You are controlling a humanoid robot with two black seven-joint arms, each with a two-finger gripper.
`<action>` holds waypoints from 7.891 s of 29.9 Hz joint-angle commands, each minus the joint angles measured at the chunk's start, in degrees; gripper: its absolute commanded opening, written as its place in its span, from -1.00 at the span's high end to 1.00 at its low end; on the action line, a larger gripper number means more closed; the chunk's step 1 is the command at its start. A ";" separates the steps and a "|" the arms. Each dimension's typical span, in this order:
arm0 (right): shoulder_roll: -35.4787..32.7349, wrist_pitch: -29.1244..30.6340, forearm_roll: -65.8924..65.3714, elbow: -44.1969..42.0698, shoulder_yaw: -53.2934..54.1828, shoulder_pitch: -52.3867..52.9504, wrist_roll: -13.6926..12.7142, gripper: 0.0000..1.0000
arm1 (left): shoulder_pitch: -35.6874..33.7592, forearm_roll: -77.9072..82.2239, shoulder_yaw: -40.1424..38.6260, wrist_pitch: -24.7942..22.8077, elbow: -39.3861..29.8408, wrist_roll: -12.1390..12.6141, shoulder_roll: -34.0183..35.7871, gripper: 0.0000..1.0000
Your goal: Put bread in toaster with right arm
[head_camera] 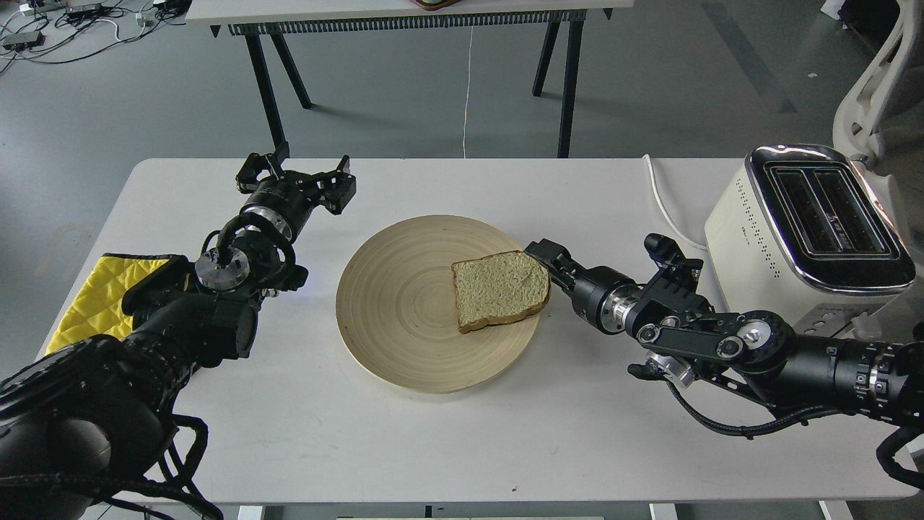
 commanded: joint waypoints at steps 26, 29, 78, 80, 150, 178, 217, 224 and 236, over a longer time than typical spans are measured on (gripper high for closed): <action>-0.82 -1.22 0.09 2.42 0.11 0.01 0.16 0.42 | 0.00 0.01 0.02 0.00 0.00 0.00 0.01 -1.00; -0.82 -1.22 0.09 2.59 0.11 0.01 0.16 0.51 | 0.00 0.01 -0.07 0.00 0.00 0.00 0.01 -1.00; -26.12 0.10 -0.26 1.80 -7.96 28.38 -1.34 0.85 | 0.00 0.01 0.02 0.00 0.00 0.00 -0.08 -1.00; -28.58 0.10 -0.26 2.33 -10.78 31.11 -1.34 0.85 | 0.00 0.01 0.02 0.00 0.00 0.00 0.01 -1.00; -38.52 3.43 -1.40 24.92 -67.13 66.81 -0.19 0.84 | 0.00 0.01 -0.07 0.00 0.00 0.00 0.01 -1.00; -38.08 2.47 4.57 24.48 -57.30 60.92 -0.28 -0.94 | 0.00 0.01 -0.07 0.00 0.00 0.00 0.01 -1.00; -1.08 44.18 31.99 -16.74 22.95 1.08 16.73 -0.95 | 0.00 0.01 0.02 0.00 0.00 0.00 0.01 -1.00; 1.20 44.18 32.17 -17.36 24.28 -2.71 16.73 -0.96 | 0.00 0.01 -0.07 0.00 0.00 0.00 0.01 -1.00; 1.12 44.18 33.05 -17.27 23.31 -4.39 16.73 -0.98 | 0.00 0.01 0.02 0.00 0.00 0.00 0.01 -1.00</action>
